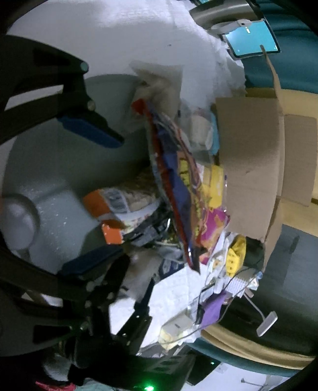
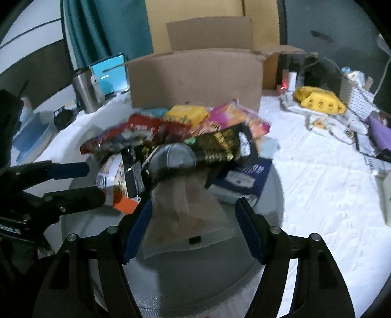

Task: Organize snacks
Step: 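Grasp a clear plastic packet with the right tool and lift it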

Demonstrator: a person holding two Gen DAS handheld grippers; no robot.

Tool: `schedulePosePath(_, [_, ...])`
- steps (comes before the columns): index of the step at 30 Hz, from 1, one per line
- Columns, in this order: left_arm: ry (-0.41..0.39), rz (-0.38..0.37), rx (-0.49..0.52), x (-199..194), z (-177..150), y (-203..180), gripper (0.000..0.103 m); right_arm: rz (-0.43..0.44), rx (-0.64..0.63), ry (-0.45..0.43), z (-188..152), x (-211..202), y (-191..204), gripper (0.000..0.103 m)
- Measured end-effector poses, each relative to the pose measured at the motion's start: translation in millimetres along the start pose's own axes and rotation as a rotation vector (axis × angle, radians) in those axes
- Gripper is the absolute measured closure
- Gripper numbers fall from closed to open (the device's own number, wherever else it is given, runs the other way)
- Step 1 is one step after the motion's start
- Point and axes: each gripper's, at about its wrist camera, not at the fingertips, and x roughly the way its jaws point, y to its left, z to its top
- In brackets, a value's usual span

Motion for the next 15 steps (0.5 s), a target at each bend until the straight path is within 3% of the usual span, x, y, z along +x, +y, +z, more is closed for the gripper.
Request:
schedulePosePath(3, [0.015,0.023,-0.005,11,5,1,0.021,0.016,-0.009,0.014,-3,4,0,0.03])
schedulePosePath(5, [0.019,0.019,-0.007,16,8,0,0.021,-0.021,-0.039,0.043,-7,10,1,0.032])
schedulePosePath(10, [0.05,0.012,0.04,32,13,-10,0.021,-0.004,0.025,0.017,-11,1,-16,0.067])
schedulePosePath(12, [0.063,0.019,0.082,38,14,-15,0.021,-0.002,0.052,0.012,-12,-3,-25,0.074])
schedulePosePath(15, [0.065,0.04,0.124,40,14,-18,0.021,-0.01,0.067,0.01,-14,-9,-34,0.075])
